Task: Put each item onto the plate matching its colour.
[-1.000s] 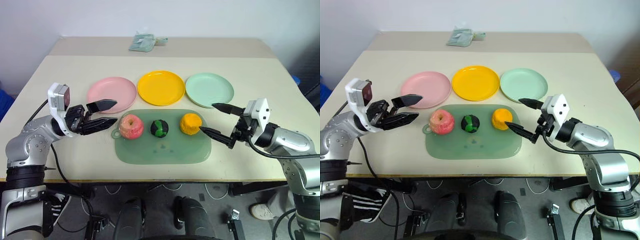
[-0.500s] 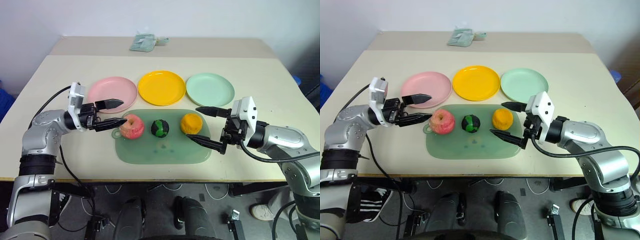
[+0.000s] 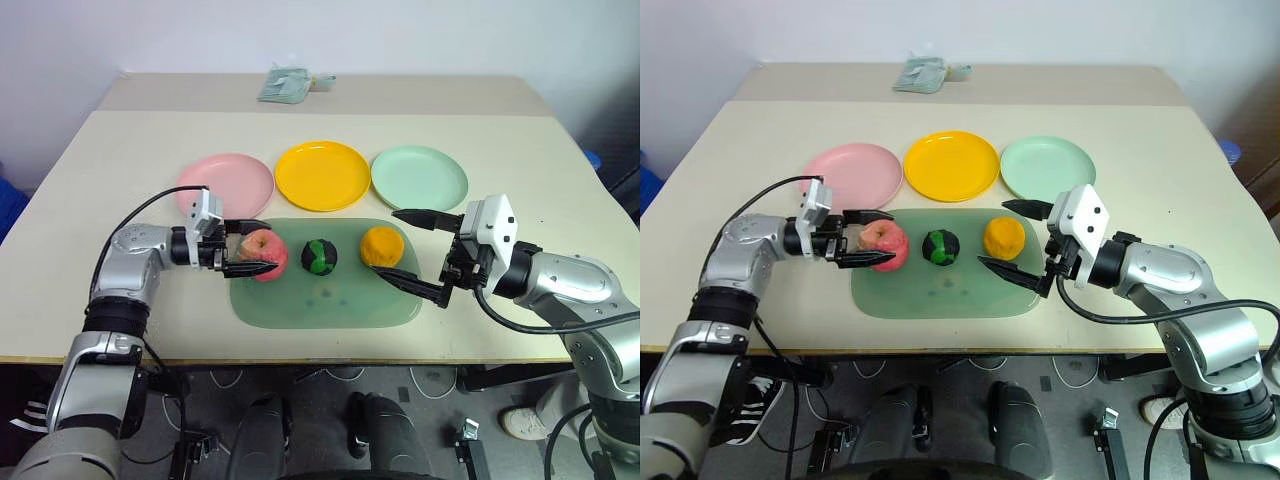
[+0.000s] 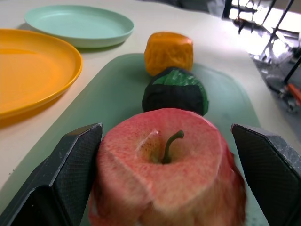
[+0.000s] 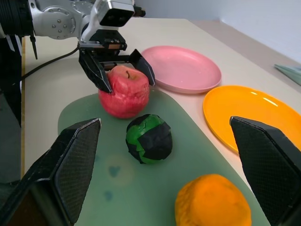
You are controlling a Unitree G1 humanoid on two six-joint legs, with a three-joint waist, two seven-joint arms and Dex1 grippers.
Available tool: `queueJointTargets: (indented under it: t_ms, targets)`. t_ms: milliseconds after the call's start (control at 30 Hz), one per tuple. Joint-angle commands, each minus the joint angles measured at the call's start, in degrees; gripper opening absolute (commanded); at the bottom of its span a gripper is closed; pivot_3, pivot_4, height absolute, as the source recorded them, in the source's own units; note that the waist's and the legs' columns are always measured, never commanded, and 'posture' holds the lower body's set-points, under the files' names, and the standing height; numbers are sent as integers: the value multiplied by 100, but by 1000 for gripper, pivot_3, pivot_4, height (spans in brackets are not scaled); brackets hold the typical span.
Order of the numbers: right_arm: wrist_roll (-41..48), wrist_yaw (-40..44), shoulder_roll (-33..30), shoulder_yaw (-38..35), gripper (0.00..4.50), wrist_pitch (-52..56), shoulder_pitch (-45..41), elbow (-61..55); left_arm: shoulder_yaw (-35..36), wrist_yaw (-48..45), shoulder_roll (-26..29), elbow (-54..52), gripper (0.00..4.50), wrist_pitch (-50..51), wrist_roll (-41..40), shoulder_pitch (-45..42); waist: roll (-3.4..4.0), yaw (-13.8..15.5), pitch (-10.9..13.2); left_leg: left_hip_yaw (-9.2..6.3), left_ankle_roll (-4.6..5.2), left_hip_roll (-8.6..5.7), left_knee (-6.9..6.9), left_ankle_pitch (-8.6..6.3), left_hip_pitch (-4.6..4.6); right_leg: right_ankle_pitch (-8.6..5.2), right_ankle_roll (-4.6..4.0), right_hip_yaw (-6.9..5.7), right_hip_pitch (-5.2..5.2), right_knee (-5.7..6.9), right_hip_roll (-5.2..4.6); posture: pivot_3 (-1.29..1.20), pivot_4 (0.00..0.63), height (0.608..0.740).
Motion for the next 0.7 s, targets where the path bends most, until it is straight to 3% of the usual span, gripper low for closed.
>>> queueJointTargets:
  t_ms: [33, 100, 300, 500, 700]
  targets:
    - [-16, -27, -52, -155, 4500, -120, -36, -181, 22, 98, -12, 365, 3666, -320, 200, -156, 0, 0, 0, -1, 0, 0, 0, 0, 0, 0, 0, 0, 0, 0, 0, 0, 150, 740]
    - [-38, -19, -55, -163, 4500, -134, -23, -174, 56, 75, -10, 465, 3292, -417, 209, -191, 0, -2, 0, 0, 0, 0, 0, 0, 0, 0, 0, 0, 0, 1, 0, 0, 150, 740]
    - [-116, -37, -3, -109, 4500, -193, -149, -77, 599, 266, -38, 540, 3239, -145, -287, -359, 0, -5, 0, -1, 0, 1, 0, 0, 0, 4, 6, 0, 0, 1, 0, 0, 150, 740]
    - [-201, -202, 189, -117, 4500, -344, -461, 126, 1340, 1501, -242, 976, 3239, -278, -491, -838, -2, 6, 1, -3, 0, 1, 3, 0, -3, 8, 13, -1, -1, 1, 1, 0, 150, 740]
    - [-1037, -1044, 738, 361, 4500, -459, -1138, 700, 1563, 3472, -363, 1639, 3239, -1023, 78, -1352, -3, -15, 0, 0, 1, -2, 2, 0, -2, 9, 17, -1, 0, 3, 0, 0, 150, 740]
